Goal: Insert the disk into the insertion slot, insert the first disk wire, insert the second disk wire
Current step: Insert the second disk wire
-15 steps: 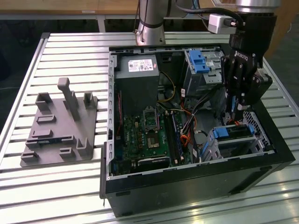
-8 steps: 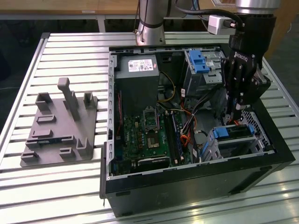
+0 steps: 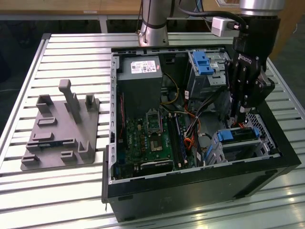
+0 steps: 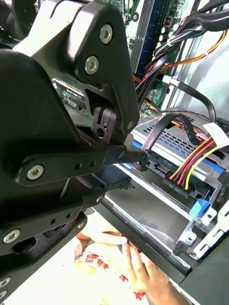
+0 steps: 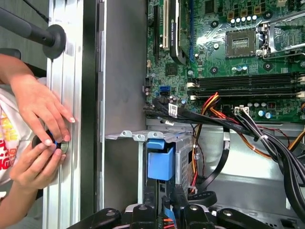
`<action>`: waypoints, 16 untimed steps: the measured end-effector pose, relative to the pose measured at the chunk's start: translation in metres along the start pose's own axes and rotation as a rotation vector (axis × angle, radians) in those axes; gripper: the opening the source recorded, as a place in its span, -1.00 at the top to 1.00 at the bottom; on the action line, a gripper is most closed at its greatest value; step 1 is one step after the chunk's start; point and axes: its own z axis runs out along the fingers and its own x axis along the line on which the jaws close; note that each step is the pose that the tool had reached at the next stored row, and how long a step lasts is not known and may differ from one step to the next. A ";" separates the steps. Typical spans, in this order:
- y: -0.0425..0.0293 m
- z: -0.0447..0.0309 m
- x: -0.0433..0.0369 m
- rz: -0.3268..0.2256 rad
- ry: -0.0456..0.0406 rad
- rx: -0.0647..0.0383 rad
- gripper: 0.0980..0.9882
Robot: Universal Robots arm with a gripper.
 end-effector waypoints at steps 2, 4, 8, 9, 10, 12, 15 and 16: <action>0.0000 -0.0003 -0.0007 0.001 -0.0005 0.002 0.54; 0.0000 -0.0006 -0.0015 0.002 -0.0025 0.006 0.54; -0.0001 -0.0033 -0.0040 0.005 -0.0042 0.012 0.54; -0.0001 -0.0044 -0.0049 0.005 -0.0041 0.013 0.54; -0.0002 -0.0057 -0.0058 0.006 -0.0041 0.014 0.54; -0.0002 -0.0089 -0.0074 0.007 -0.0042 0.016 0.54; -0.0002 -0.0115 -0.0083 0.007 -0.0039 0.017 0.54; -0.0001 -0.0115 -0.0083 0.007 -0.0040 0.017 0.54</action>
